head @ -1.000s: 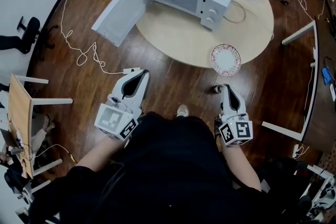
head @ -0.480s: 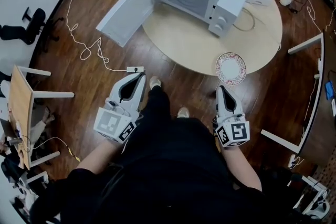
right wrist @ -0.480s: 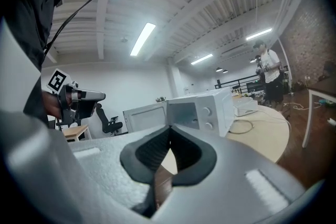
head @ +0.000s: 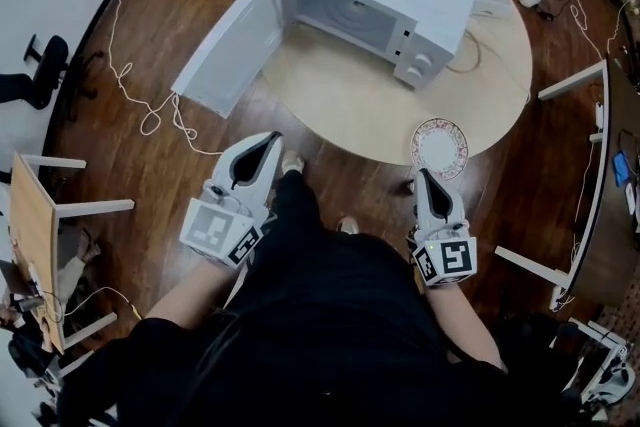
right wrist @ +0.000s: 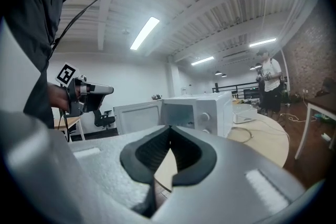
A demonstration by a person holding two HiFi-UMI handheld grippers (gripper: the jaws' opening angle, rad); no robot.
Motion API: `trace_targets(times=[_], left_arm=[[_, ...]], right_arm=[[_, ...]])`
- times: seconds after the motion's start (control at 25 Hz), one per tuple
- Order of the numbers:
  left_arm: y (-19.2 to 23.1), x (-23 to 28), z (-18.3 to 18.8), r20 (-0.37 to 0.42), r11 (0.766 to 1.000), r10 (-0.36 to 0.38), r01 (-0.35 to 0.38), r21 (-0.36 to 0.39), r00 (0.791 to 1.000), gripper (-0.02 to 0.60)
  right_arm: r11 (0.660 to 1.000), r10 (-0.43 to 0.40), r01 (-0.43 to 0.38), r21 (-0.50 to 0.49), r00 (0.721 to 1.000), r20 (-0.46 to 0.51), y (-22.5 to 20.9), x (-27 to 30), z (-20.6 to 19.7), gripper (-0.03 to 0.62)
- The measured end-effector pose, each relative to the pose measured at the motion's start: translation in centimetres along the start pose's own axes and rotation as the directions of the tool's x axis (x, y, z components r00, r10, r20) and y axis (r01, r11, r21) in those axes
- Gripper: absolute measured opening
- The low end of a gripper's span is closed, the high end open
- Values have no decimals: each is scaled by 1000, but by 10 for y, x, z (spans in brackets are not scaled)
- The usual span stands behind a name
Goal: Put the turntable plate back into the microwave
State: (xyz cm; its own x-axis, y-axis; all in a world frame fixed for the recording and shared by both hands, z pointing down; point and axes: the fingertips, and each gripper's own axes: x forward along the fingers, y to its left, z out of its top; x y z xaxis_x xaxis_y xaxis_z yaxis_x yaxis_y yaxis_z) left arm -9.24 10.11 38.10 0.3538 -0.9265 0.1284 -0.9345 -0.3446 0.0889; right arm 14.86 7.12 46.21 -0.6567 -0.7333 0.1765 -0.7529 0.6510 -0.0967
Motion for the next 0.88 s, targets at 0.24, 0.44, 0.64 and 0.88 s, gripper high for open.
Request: trace_targets(times=[0.24, 0.44, 0.64, 0.88], left_arm=[[42, 41, 19, 25, 998, -60, 60, -17, 998, 5], [74, 75, 31, 17, 991, -133, 133, 4, 991, 5], [100, 102, 42, 8, 976, -219, 219, 6, 976, 5], [117, 133, 52, 9, 945, -326, 326, -9, 945, 5]], right_arm=[[997, -77, 78, 14, 997, -26, -4, 31, -1, 2], [988, -147, 148, 33, 989, -22, -6, 64, 9, 2], [981, -187, 188, 38, 982, -23, 6, 96, 19, 2], [957, -288, 289, 39, 957, -35, 6, 111, 32, 2]])
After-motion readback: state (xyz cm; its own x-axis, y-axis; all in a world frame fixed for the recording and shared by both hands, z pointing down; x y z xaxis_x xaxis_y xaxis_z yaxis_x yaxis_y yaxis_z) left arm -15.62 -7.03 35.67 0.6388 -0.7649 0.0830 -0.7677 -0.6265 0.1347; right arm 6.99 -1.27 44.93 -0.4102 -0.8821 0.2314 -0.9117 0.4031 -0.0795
